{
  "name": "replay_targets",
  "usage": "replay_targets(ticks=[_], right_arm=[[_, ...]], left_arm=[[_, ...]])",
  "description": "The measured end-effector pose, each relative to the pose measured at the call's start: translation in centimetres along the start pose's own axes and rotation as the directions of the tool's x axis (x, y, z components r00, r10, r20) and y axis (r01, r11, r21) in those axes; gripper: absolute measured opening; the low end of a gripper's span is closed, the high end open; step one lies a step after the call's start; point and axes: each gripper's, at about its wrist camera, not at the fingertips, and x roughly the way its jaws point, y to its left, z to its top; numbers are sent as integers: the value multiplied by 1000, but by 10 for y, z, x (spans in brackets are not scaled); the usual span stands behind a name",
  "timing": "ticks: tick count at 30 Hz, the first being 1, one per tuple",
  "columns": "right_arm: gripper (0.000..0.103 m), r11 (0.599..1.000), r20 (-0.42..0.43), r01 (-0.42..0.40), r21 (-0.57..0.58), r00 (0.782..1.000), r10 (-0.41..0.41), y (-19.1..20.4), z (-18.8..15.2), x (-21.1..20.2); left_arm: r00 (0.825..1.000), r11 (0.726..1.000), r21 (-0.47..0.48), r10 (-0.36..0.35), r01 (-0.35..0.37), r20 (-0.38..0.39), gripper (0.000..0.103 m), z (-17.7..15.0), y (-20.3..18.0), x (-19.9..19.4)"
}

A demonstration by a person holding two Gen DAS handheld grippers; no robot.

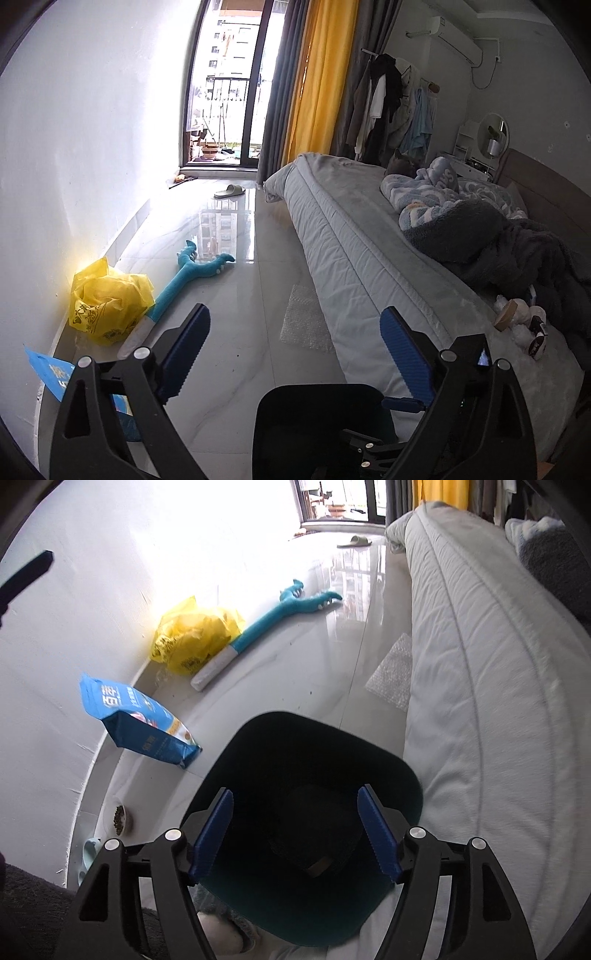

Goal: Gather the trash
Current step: 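Move the right tool back to the bed and grasp the black snack wrapper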

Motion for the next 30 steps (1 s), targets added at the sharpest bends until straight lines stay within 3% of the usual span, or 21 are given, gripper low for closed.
replay_targets(ticks=[13,22,30], right_arm=[[75,999,195,21,-38,981,-13,-28,-2,-80],[80,990,306,140,5,942,-134,-74,-15,-128],[80,972,346,216,92,909,-234,-112,-30,-152]], left_arm=[[998,998,-6,-62,62,0,95,12,-47,3],[996,996,5,-90,90,-12,95,9,-80,16],[992,992,17,-124,124,-32,95,4,-119,26]])
